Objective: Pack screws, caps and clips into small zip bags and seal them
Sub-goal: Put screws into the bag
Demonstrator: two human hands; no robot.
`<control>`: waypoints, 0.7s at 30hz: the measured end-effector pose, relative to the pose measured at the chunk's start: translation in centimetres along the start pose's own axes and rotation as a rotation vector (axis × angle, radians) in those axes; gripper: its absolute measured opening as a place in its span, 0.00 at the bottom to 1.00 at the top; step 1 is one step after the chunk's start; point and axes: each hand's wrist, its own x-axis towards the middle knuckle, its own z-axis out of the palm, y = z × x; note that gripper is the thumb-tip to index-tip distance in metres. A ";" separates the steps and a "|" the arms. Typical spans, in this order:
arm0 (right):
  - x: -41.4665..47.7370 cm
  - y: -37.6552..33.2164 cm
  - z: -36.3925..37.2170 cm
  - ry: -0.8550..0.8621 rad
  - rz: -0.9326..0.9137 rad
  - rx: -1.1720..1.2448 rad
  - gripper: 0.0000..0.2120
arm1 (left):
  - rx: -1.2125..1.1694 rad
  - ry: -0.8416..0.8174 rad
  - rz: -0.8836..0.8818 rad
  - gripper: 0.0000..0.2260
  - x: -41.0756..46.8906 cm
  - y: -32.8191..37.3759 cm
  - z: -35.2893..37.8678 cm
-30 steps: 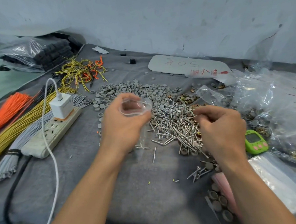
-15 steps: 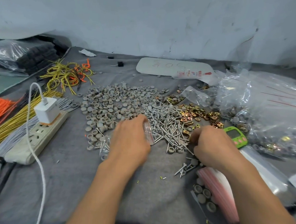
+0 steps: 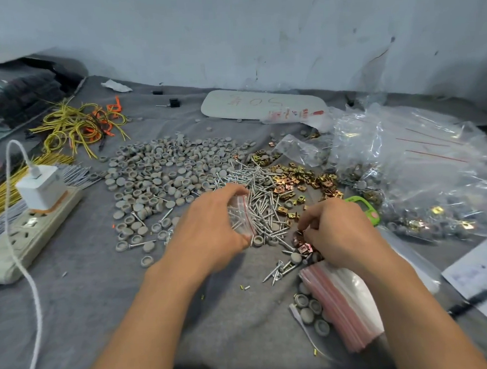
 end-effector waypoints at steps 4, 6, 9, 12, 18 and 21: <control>-0.2 -0.2 -0.1 -0.030 0.002 -0.036 0.12 | -0.011 -0.032 -0.020 0.37 0.1 -0.2 0.2; -0.2 0.0 -0.1 0.021 -0.003 -0.028 0.10 | -0.004 -0.036 -0.017 0.37 0.2 -0.4 0.2; -0.3 0.0 0.2 -0.038 -0.061 0.024 0.06 | -0.011 -0.055 -0.025 0.37 0.3 -0.5 0.3; 0.0 -0.4 0.8 -0.097 -0.097 -0.033 0.09 | 0.002 -0.055 -0.018 0.35 0.3 -0.6 0.4; 0.6 -0.5 0.9 0.057 -0.112 0.162 0.09 | 0.013 -0.057 -0.011 0.33 0.3 -0.8 0.4; 0.3 -1.2 0.9 0.097 -0.166 0.437 0.10 | 0.007 -0.038 -0.005 0.29 0.2 -0.7 0.3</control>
